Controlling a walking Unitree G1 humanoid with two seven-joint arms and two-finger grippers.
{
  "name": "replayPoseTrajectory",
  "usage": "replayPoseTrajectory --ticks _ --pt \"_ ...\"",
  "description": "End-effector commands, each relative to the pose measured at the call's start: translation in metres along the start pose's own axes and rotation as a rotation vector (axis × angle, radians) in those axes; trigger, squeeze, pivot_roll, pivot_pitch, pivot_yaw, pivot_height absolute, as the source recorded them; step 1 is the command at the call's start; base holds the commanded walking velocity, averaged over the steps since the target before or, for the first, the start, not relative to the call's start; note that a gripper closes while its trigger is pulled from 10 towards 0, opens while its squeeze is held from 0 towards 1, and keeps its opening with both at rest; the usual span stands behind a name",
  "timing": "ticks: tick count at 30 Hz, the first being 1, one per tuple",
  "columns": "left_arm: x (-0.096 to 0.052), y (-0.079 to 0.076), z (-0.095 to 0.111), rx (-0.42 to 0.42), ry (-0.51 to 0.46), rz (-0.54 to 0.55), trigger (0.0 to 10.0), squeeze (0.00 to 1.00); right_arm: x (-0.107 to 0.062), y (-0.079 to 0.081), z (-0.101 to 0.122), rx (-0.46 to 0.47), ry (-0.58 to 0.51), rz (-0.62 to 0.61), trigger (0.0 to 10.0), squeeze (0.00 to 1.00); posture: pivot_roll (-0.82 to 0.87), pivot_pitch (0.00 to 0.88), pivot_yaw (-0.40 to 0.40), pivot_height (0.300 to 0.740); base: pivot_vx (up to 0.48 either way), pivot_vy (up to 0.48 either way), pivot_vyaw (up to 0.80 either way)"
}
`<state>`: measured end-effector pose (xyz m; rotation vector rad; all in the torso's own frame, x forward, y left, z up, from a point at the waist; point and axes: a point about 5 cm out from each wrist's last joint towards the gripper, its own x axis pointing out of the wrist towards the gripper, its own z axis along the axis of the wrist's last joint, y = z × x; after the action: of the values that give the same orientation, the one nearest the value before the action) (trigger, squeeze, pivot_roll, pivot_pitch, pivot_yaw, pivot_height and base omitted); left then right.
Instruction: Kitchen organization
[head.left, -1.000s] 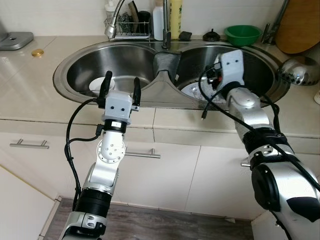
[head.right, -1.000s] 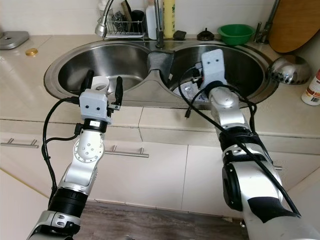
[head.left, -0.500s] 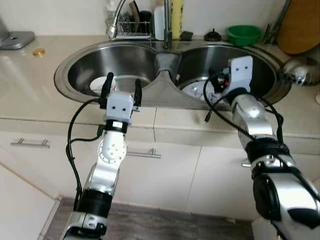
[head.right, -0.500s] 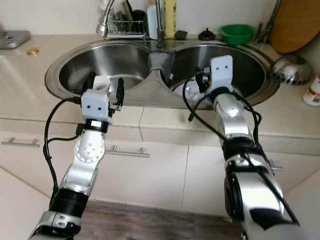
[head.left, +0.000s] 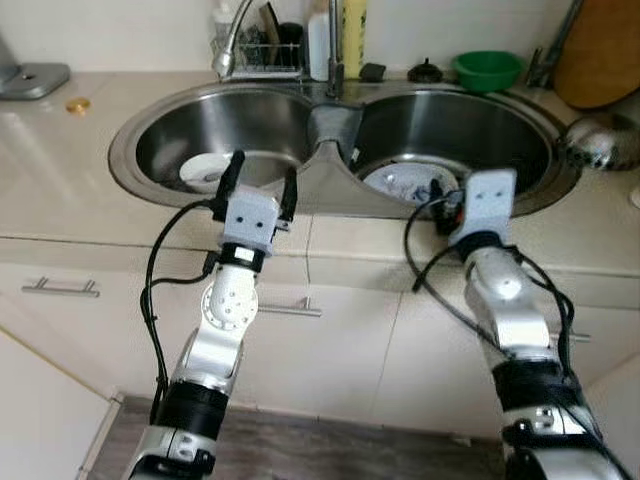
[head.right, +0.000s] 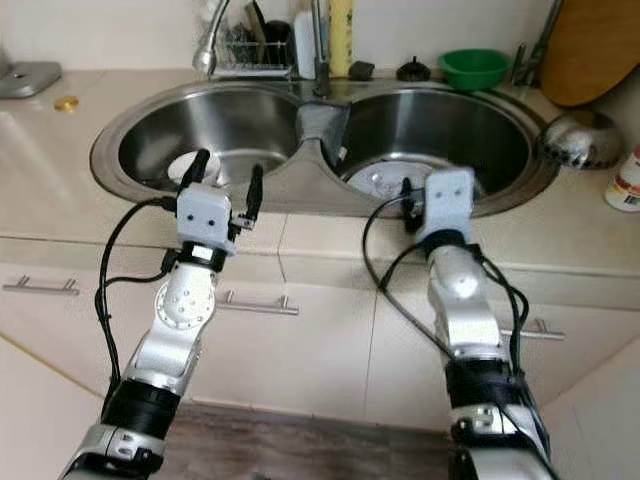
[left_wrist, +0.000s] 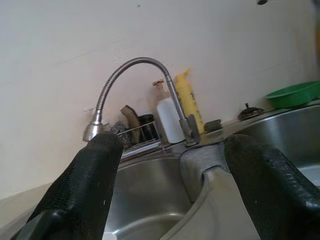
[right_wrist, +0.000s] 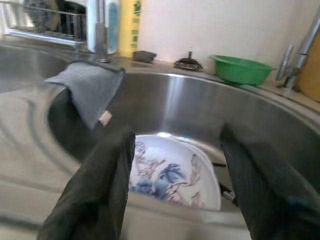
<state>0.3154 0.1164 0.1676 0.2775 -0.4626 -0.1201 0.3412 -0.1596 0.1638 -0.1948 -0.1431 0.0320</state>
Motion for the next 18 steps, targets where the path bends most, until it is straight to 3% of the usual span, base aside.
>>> replayPoseTrajectory --ticks 1,2,6,14,16,17,18 --pt "-0.002 0.000 -0.003 -0.008 0.019 -0.008 10.0 0.00 -0.003 0.011 0.002 -0.005 -0.004 0.035 10.0 0.00 -0.17 0.000 0.048 0.740 0.000 0.000 0.00" --pt "-0.001 0.000 -0.004 -0.009 0.022 -0.013 10.0 0.00 -0.007 0.020 0.004 -0.002 -0.010 0.064 10.0 0.00 -0.17 0.000 0.048 0.740 0.000 0.000 0.00" --pt "0.002 -0.001 -0.004 -0.013 0.025 -0.025 10.0 0.00 -0.015 0.026 0.005 -0.014 -0.001 0.082 10.0 0.00 -0.19 0.000 0.065 0.740 0.000 0.000 0.00" --pt "0.003 -0.006 -0.004 -0.028 0.031 -0.046 10.0 0.00 -0.019 0.024 0.008 -0.025 -0.016 0.068 10.0 0.00 -0.19 0.000 0.068 0.740 0.000 0.000 0.00" --pt "0.002 -0.005 -0.004 -0.032 0.034 -0.045 10.0 0.00 -0.018 0.020 0.029 -0.005 -0.157 0.023 10.0 0.00 -0.19 0.000 0.067 0.740 0.000 0.000 0.00" --pt "0.002 -0.005 -0.004 -0.032 0.034 -0.045 10.0 0.00 -0.018 0.020 0.029 -0.005 -0.157 0.023 10.0 0.00 -0.19 0.000 0.067 0.740 0.000 0.000 0.00" --pt "0.001 -0.005 -0.004 -0.032 0.033 -0.043 10.0 0.00 -0.020 0.017 0.049 -0.006 -0.287 -0.004 10.0 0.00 -0.19 0.000 0.065 0.740 0.000 0.000 0.00"
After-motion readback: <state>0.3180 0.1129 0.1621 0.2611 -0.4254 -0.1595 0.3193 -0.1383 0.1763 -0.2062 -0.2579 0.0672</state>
